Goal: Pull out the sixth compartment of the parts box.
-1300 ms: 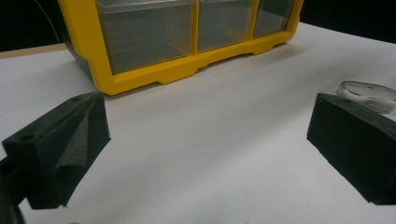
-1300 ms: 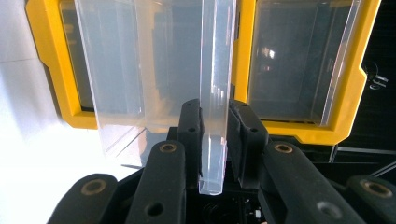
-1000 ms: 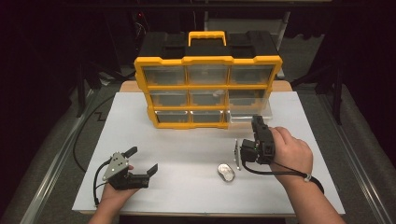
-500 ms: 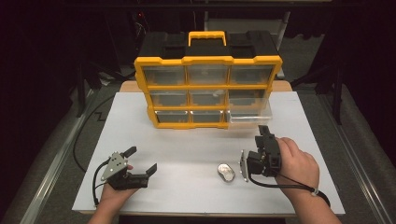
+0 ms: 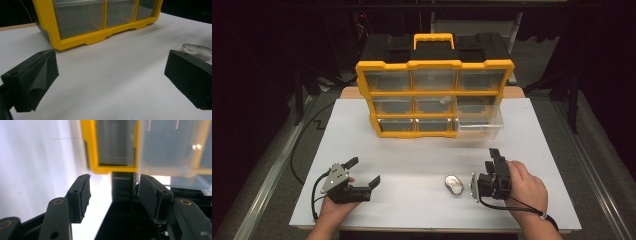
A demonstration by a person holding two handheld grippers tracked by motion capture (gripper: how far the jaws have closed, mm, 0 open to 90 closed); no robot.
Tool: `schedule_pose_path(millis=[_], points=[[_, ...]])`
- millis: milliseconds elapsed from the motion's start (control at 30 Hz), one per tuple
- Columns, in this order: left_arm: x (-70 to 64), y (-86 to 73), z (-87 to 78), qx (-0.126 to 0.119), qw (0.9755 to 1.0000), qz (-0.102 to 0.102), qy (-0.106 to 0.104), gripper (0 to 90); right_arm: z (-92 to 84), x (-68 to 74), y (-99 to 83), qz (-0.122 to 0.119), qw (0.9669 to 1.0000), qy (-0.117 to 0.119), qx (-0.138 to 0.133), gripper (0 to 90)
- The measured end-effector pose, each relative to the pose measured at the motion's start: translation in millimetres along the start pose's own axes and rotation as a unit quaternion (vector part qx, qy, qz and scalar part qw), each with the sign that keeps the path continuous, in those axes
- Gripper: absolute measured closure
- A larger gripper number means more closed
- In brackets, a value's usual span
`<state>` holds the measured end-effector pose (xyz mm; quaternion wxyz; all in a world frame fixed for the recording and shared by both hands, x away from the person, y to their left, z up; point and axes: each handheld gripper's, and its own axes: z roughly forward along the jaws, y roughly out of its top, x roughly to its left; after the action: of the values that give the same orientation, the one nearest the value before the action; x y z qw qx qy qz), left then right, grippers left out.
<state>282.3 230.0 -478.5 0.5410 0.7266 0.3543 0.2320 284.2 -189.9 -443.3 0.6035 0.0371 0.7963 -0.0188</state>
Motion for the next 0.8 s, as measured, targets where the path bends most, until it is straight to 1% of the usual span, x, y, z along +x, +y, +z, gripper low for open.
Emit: schedule_pose_path(millis=[33, 67, 133, 167, 200, 267, 367, 433, 467, 500, 533, 567, 600, 633, 667, 733, 767, 800], points=[[0.0, 0.1, 0.1, 0.001, 1.0, 0.0, 0.0, 0.3, 1.0, 4.1, -0.9, 0.002, 1.0, 0.0, -0.001, 43.2], [-0.1, 0.2, 0.1, -0.002, 1.0, -0.001, 0.0, 0.3, 1.9, 9.2, -1.8, 0.014, 0.9999, 0.007, 0.003, 43.1], [0.3, 0.3, -0.3, -0.001, 1.0, -0.001, 0.0, 0.3, 4.5, 14.1, -2.9, -0.003, 1.0, 0.007, 0.001, 42.8], [0.2, 0.1, -0.2, 0.0, 1.0, 0.0, 0.0, 0.3, 5.0, 17.4, -3.4, 0.0, 0.9999, 0.012, 0.005, 42.8], [0.0, -0.2, 0.1, 0.0, 1.0, 0.0, 0.0, 0.3, 5.7, 21.3, -4.0, 0.007, 0.9999, 0.012, 0.003, 42.8], [0.0, 0.0, 0.0, 0.0, 1.0, 0.0, -0.001, 0.3, 7.3, 26.2, -4.8, -0.001, 0.9999, 0.013, 0.0, 42.8], [0.3, 0.0, -0.3, 0.0, 1.0, 0.0, 0.0, 0.3, 8.7, 34.2, -5.9, -0.003, 0.9998, 0.019, 0.001, 42.6], [0.1, -0.3, -0.1, 0.001, 1.0, 0.0, 0.0, 0.3, 9.1, 36.7, -6.9, -0.009, 0.9997, 0.022, -0.001, 42.3], [-0.1, -0.2, -0.1, 0.0, 1.0, -0.002, 0.0, 0.3, 8.6, 38.0, -7.8, -0.005, 0.9998, 0.02, 0.001, 42.3], [0.0, -0.1, -0.4, -0.001, 1.0, -0.001, 0.0, 0.3, 9.1, 37.6, -8.6, -0.008, 0.9998, 0.017, -0.002, 42.1], [0.0, -0.1, -0.5, -0.002, 1.0, -0.002, 0.001, 0.3, 8.1, 39.2, -9.7, -0.001, 0.9998, 0.02, 0.004, 41.7], [-0.3, -0.2, -0.4, -0.001, 1.0, -0.002, 0.001, 0.3, 8.5, 39.4, -10.7, -0.006, 0.9998, 0.019, -0.001, 41.3], [-0.6, -0.6, -0.4, 0.0, 1.0, -0.002, 0.001, 0.3, 7.6, 40.7, -11.5, -0.003, 0.9995, 0.031, 0.004, 40.6], [-0.5, -0.7, -0.5, 0.002, 1.0, -0.001, 0.0, 0.3, 7.7, 42.5, -12.8, -0.006, 0.9997, 0.025, -0.001, 40.1], [-0.5, -0.5, -0.5, 0.002, 1.0, -0.001, 0.0, 0.3, 7.5, 42.6, -13.6, -0.011, 0.9996, 0.026, -0.002, 39.8], [-0.5, -0.2, -0.7, -0.001, 1.0, -0.003, 0.001, 0.3, 6.4, 42.9, -14.8, -0.009, 0.9996, 0.026, -0.003, 38.5], [-0.6, -0.2, -0.7, 0.0, 1.0, -0.002, 0.001, 0.3, 5.8, 41.4, -14.9, -0.014, 0.9994, 0.032, -0.003, 37.5], [-0.8, -0.5, -0.9, 0.003, 1.0, 0.0, 0.0, 0.3, 5.5, 41.0, -15.2, -0.013, 0.9994, 0.031, -0.004, 36.4]])
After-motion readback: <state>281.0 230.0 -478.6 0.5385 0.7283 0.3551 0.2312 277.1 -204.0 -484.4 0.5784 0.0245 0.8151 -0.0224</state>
